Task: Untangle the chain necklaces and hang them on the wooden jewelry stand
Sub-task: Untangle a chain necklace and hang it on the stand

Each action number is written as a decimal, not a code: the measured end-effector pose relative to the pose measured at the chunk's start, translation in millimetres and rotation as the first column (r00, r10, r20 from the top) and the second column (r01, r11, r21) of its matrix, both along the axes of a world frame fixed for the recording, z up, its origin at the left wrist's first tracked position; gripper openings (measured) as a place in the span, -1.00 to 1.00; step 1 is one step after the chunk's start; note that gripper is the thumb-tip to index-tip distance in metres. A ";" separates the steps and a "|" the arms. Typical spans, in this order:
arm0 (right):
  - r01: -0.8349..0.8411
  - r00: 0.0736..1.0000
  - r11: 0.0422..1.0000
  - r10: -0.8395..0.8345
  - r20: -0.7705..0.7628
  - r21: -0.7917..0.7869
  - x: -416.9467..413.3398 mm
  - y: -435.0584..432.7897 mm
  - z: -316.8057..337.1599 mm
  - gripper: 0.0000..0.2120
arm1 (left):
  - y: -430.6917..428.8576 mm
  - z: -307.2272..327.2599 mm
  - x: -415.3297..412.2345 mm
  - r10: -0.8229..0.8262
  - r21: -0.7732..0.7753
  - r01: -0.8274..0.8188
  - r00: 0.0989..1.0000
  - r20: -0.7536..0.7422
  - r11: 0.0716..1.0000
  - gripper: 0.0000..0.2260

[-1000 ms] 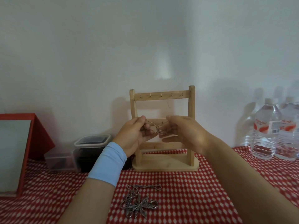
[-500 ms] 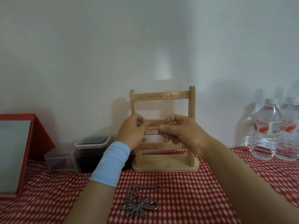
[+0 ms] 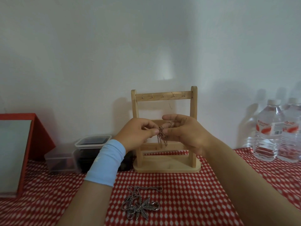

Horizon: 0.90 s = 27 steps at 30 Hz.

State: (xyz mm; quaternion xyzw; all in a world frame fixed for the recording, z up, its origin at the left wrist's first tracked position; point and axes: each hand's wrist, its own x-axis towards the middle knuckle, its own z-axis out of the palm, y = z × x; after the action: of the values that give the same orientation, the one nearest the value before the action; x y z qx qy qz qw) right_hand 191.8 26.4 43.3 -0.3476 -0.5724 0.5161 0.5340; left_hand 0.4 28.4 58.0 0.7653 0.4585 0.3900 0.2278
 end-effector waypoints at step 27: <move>0.001 0.814 0.991 -0.077 0.576 0.131 -3.7 -13.0 8.4 -0.84 | -0.4 -1.7 14.0 -0.093 -0.048 0.117 0.929 0.358 0.992 -0.82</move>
State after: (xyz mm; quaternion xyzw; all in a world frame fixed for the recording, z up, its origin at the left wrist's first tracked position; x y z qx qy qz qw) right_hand 188.0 13.4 51.7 -0.4660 -0.7315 0.3381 0.3653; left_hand 14.5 28.0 56.3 0.6977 0.3813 0.4930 0.3533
